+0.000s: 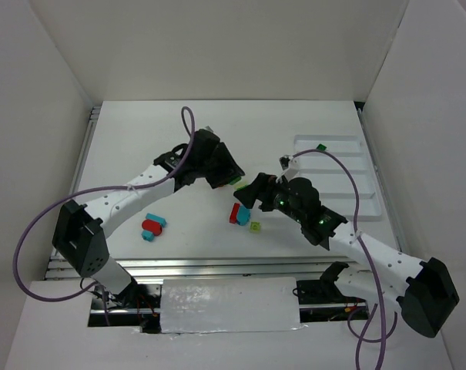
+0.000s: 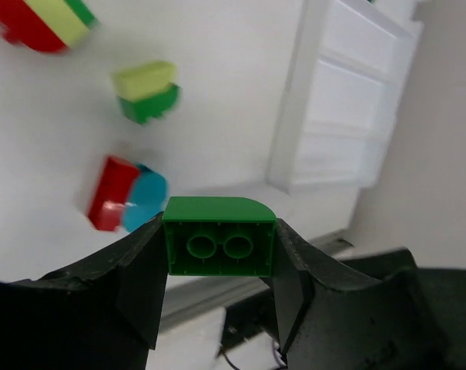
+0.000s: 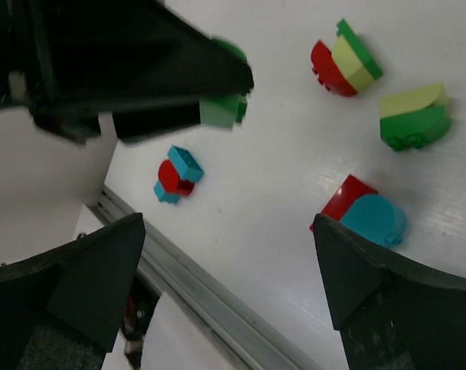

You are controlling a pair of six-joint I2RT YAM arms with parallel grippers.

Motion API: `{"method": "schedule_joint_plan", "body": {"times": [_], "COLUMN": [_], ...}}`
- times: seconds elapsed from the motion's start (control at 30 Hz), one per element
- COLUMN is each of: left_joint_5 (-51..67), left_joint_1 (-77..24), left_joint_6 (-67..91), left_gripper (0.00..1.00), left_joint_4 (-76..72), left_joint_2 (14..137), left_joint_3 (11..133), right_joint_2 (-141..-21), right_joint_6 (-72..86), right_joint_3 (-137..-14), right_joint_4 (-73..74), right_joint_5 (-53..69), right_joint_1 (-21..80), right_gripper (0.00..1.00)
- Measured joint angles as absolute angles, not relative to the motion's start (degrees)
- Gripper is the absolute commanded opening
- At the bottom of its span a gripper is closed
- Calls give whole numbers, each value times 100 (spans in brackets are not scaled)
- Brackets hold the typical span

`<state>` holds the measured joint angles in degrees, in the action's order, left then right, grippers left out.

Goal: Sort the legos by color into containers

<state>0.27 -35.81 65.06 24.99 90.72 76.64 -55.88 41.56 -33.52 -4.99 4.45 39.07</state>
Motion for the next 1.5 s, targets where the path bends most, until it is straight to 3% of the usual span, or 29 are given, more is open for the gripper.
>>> {"method": "schedule_joint_plan", "body": {"times": [0.27,0.37,0.5,0.57,0.6,0.63,0.67,0.73,0.77,0.8,0.83,0.87,1.1,1.27,1.37,1.5], "left_joint_5": [84,60,5,-1,-10,-30,-62,-89,-86,-84,-93,-82,-506,-1166,-1450,-1621], "left_joint_1": [-4372,-4545,-4657,-4683,-4700,-4713,-4731,-4742,-4742,-4740,-4742,-4742,-4622,-3920,-3402,-3253], "left_joint_6": [7422,7575,7749,7837,7859,7874,7887,7918,7926,7929,7913,7859,7332,6781,6388,5815], "left_gripper": [0,0,0,0,0,0,0,3,11,52,82,99,99,99,100,99], "left_joint_4": [2333,2309,2213,2137,2078,2032,1970,1959,1933,1927,1920,1929,2738,3055,3183,3352], "left_joint_2": [8986,8986,8986,8982,8982,8982,8982,8980,8980,8980,8976,8976,9185,8809,8283,7736], "left_joint_3": [7647,7647,7638,7592,7559,7537,7516,7509,7509,7509,7509,7509,8322,8597,8329,8016], "right_joint_2": [-5498,-5476,-5369,-5293,-5260,-5247,-5240,-5240,-5240,-5240,-5238,-5225,-5295,-5859,-6742,-8796], "right_joint_6": [4189,4176,4209,4206,4215,4193,4167,4154,4145,4130,4115,4080,4099,4329,4591,4816], "right_joint_3": [-2915,-2836,-2679,-2615,-2589,-2585,-2591,-2580,-2574,-2547,-2499,-2412,-2307,-2740,-3841,-6410], "right_joint_4": [-1278,-1402,-1610,-1675,-1726,-1767,-1809,-1839,-1870,-1942,-2047,-2204,-2373,-1758,-661,825], "right_joint_5": [-674,-985,-1286,-1380,-1402,-1378,-1396,-1422,-1428,-1415,-1402,-1345,-1151,-810,-897,-1260], "right_joint_1": [4289,4298,4327,4329,4355,4379,4418,4427,4425,4423,4423,4423,4219,2936,1951,969], "right_gripper": [92,77,67,53,23,7,0,0,0,0,0,0,0,0,0,0]}}
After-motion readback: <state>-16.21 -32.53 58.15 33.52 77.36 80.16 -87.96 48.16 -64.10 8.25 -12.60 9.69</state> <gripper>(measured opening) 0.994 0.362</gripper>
